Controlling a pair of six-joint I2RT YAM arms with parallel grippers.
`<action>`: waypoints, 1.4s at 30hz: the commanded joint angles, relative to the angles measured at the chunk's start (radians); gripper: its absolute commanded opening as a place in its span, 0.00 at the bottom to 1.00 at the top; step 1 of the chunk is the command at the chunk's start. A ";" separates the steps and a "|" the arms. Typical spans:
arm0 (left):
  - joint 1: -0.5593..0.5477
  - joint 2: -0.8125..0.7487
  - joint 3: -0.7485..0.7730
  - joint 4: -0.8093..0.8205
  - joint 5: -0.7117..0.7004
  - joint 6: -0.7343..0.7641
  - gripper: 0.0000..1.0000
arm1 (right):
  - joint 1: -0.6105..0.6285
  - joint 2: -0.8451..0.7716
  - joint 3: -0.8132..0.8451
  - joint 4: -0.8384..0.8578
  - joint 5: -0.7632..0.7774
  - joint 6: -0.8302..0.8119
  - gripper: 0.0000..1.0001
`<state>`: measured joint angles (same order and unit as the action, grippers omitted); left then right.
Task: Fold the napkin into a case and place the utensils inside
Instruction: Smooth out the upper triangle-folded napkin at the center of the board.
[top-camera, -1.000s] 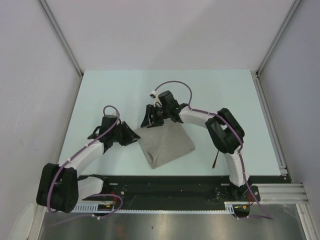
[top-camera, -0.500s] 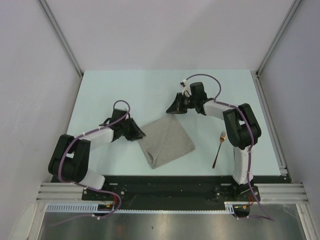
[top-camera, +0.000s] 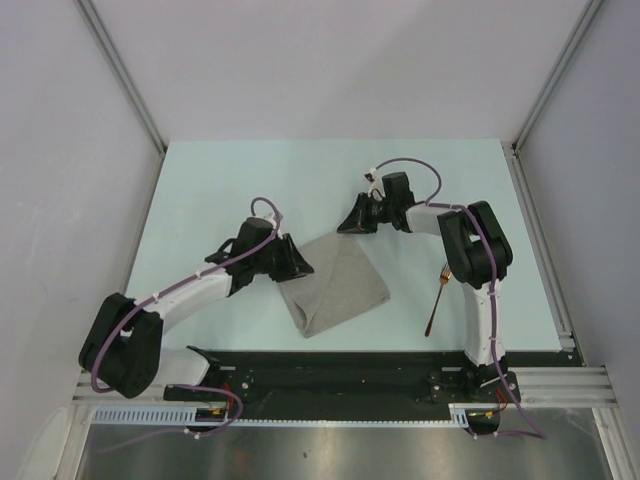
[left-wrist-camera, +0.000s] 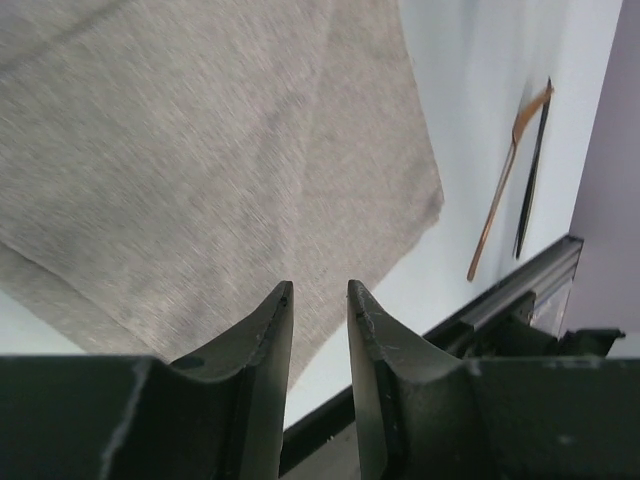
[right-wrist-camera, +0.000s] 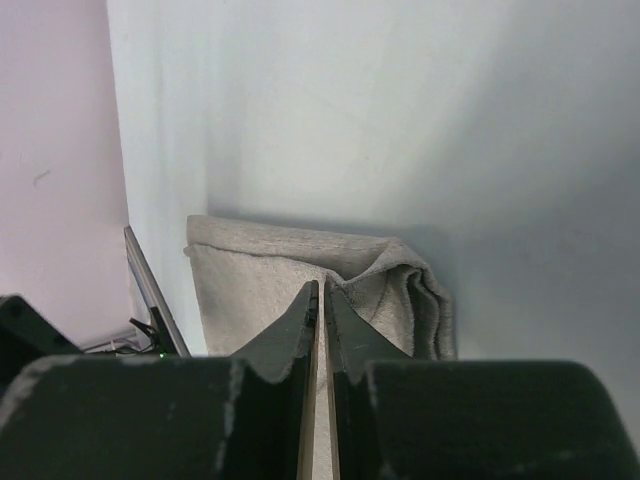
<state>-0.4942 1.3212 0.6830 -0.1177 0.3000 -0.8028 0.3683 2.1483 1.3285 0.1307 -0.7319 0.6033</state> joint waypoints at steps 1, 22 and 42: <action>-0.070 -0.042 -0.017 -0.014 0.043 0.021 0.33 | 0.000 -0.001 0.040 0.040 -0.009 0.010 0.09; -0.185 -0.057 -0.039 -0.060 0.019 0.054 0.35 | -0.019 -0.008 0.023 0.066 0.008 0.053 0.08; -0.187 -0.226 -0.249 -0.052 -0.044 0.021 0.35 | 0.242 -0.289 -0.279 0.075 0.008 0.052 0.09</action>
<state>-0.6777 1.2083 0.4232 -0.1402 0.2573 -0.7696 0.5339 1.9083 1.1290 0.1581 -0.7113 0.6361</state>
